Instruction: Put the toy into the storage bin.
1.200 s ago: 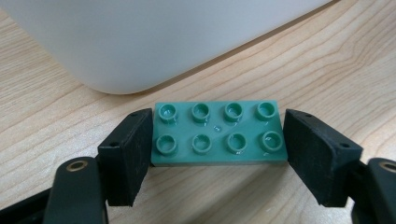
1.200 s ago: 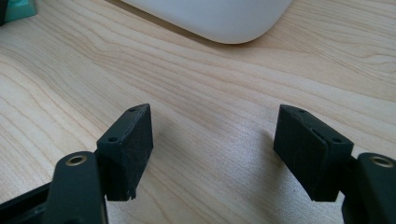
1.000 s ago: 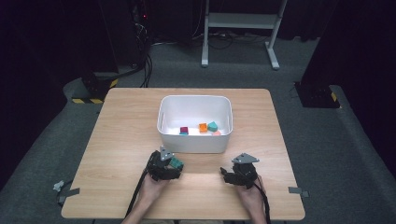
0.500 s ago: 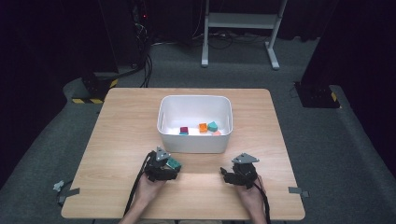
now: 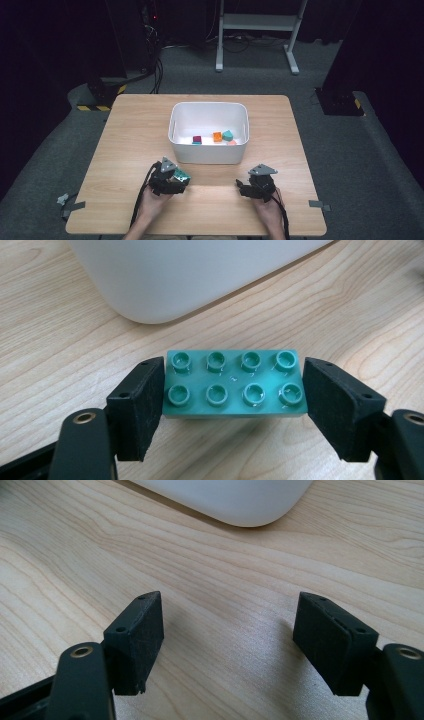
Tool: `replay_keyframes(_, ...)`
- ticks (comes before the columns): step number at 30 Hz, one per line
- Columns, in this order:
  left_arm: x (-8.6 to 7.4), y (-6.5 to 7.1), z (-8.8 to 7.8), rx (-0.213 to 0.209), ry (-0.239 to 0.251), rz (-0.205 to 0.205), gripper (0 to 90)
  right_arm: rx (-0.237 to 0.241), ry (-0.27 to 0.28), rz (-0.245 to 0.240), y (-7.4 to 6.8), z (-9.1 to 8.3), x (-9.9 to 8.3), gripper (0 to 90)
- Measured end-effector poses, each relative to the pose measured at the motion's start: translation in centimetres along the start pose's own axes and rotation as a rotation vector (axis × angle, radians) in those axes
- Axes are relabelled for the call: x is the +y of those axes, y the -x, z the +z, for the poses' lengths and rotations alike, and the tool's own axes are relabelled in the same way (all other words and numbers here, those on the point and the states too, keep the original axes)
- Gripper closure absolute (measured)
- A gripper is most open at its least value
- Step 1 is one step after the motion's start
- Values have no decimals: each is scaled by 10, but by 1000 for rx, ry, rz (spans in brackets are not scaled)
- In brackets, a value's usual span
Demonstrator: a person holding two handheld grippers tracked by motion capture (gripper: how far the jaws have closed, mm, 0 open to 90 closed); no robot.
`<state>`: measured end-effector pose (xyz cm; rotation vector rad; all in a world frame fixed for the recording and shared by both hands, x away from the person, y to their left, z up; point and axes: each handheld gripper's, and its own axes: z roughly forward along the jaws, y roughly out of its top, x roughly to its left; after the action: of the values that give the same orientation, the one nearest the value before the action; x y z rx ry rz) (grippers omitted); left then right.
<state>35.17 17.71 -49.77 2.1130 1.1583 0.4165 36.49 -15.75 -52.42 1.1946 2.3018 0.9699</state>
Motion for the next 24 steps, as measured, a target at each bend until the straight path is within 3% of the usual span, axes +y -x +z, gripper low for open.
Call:
replay_keyframes(12, 1, -6, -15, -11, 6, -12, 274, 0, 0, 0, 0, 0, 0, 280)
replay_keyframes(24, 12, -22, -43, -17, 27, -24, 273, 0, 0, -1, 0, 0, 0, 281)
